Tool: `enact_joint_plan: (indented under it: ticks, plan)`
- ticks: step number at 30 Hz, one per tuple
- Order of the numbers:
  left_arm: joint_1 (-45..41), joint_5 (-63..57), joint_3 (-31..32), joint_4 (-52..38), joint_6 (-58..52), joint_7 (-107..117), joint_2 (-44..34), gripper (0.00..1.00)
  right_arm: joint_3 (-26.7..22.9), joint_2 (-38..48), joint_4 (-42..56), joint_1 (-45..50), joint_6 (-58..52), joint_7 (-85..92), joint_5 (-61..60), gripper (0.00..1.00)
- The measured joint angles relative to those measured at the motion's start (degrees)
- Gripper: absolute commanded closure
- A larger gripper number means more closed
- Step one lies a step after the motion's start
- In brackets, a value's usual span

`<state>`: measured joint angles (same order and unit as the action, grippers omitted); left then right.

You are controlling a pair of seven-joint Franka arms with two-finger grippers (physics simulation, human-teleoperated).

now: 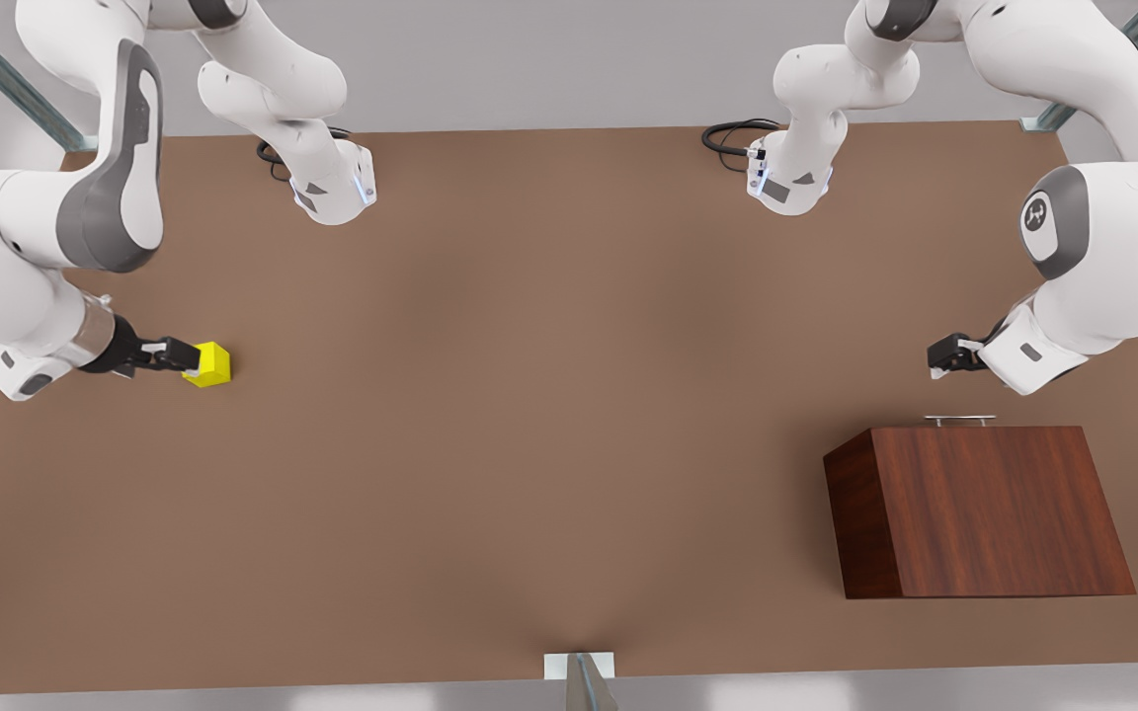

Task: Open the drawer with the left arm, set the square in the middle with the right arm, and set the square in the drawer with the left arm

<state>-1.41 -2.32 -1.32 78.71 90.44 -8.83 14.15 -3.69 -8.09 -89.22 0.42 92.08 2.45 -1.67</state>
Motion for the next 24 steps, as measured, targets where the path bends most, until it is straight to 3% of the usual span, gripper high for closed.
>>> enact_joint_plan:
  ticks: [2,5,8,11,14,17,19,24]
  plan:
    - [0.0,-0.2,0.0,1.2,0.9,3.6,-0.7,0.00,0.2,0.9,-3.1,-0.2,1.4,0.5,0.0,0.00]
    - [-0.5,-0.3,-3.4,16.7,11.2,27.0,-9.1,0.00,-0.2,4.6,-16.5,-4.1,11.7,8.7,0.1,0.00]
    - [1.9,-0.2,-7.2,35.8,29.1,39.3,-18.0,0.00,-4.8,5.2,-26.1,-6.0,21.5,24.2,0.1,0.00]
    - [-1.0,-0.2,-7.7,47.7,44.3,49.7,-21.6,0.00,-6.4,3.0,-29.7,-7.3,28.1,28.6,2.7,0.00]
    - [-0.2,-0.1,-8.0,54.3,54.1,57.6,-21.7,0.00,-6.4,0.8,-37.3,-7.1,37.0,28.8,3.5,0.00]
    - [0.0,0.2,-8.9,57.4,59.7,66.7,-20.3,0.00,-6.5,-1.7,-37.7,-8.2,39.1,32.8,3.7,0.00]
    - [-0.3,1.1,-8.9,57.6,60.6,69.9,-19.5,0.00,-8.7,-4.4,-38.0,-8.9,42.5,36.1,3.7,0.00]
    - [-0.3,7.7,-8.9,57.8,65.5,70.0,-16.4,0.00,-9.0,-7.0,-38.5,-8.7,43.9,36.4,3.8,0.00]
